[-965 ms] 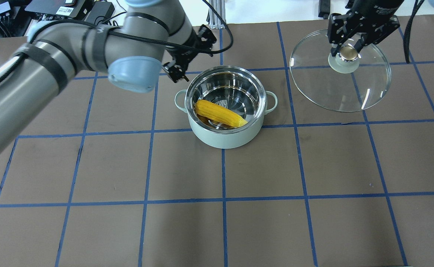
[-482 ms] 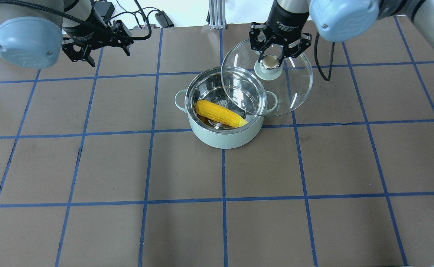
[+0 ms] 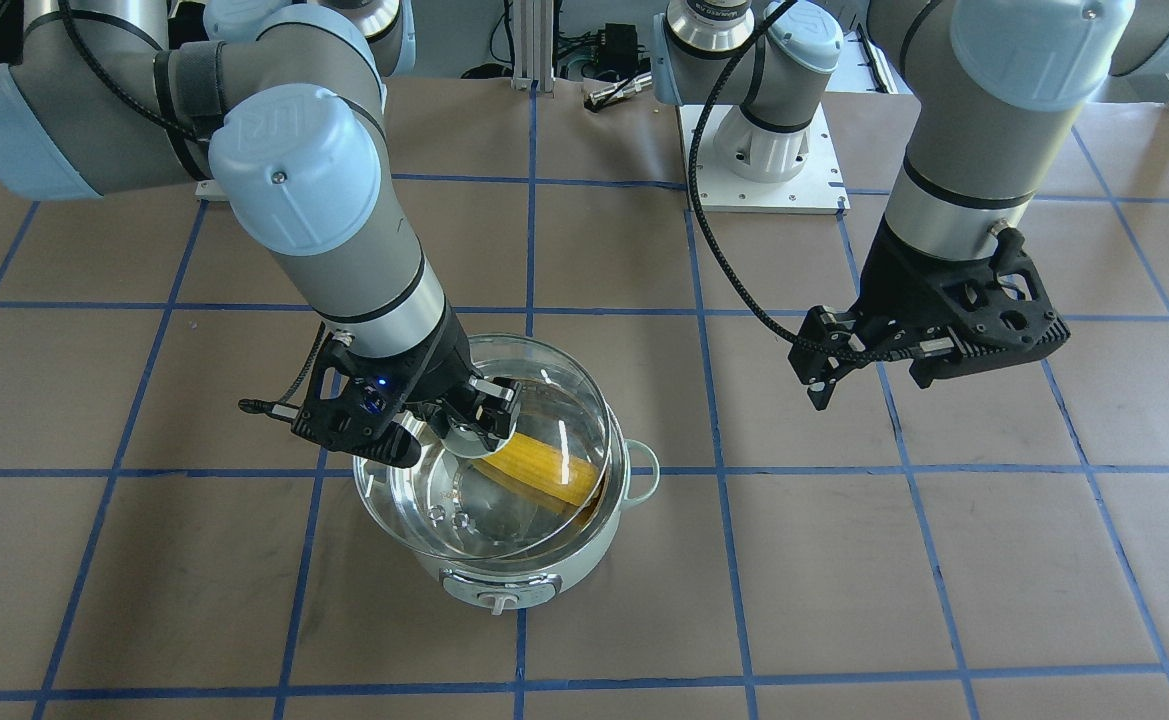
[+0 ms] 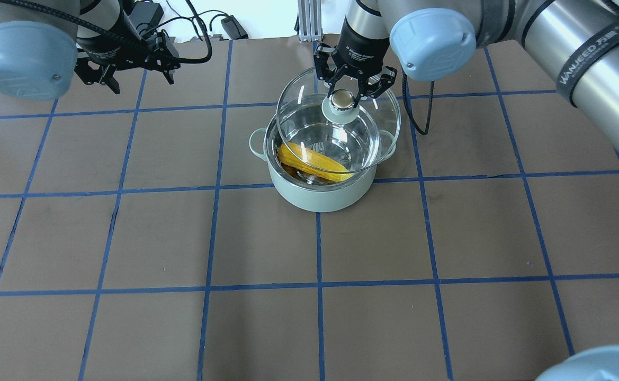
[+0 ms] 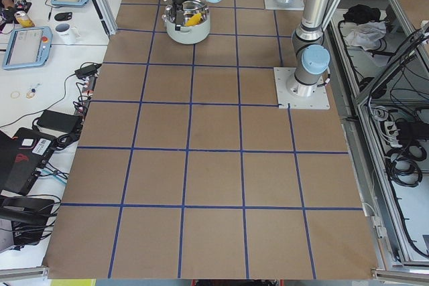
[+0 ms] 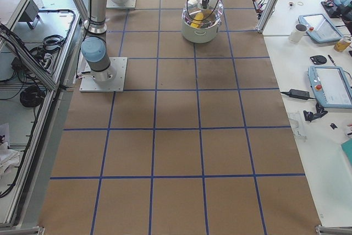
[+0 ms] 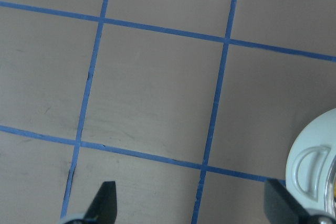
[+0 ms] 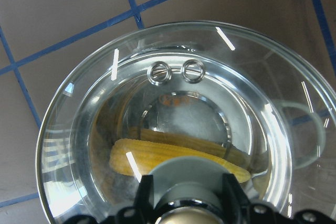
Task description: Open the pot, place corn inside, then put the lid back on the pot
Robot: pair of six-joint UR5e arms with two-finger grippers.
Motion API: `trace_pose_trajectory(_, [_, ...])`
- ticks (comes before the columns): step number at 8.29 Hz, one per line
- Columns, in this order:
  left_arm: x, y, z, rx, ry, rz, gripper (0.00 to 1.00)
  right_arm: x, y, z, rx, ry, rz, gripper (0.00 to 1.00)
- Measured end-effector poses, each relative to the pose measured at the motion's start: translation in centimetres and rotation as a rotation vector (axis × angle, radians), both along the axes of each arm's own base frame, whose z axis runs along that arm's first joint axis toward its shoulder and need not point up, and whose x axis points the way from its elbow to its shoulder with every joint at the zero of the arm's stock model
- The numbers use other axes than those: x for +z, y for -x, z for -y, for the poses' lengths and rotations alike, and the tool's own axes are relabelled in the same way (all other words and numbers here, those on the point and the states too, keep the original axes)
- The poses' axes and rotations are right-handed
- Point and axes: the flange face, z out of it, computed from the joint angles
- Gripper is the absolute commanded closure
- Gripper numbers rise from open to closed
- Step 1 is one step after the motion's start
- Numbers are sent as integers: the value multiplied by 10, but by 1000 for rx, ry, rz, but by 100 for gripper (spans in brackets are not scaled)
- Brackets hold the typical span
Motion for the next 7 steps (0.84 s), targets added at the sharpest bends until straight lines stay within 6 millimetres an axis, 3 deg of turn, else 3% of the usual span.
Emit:
trace_pose_trajectory(4, [38,5,-40,-11,-2,2,0,-33,-11,11,-37,-55,24,71])
trace_pose_trajectory(7, [27,22,-42,-35,-29,-38,0,-44,-12,15,-42,-73,20,70])
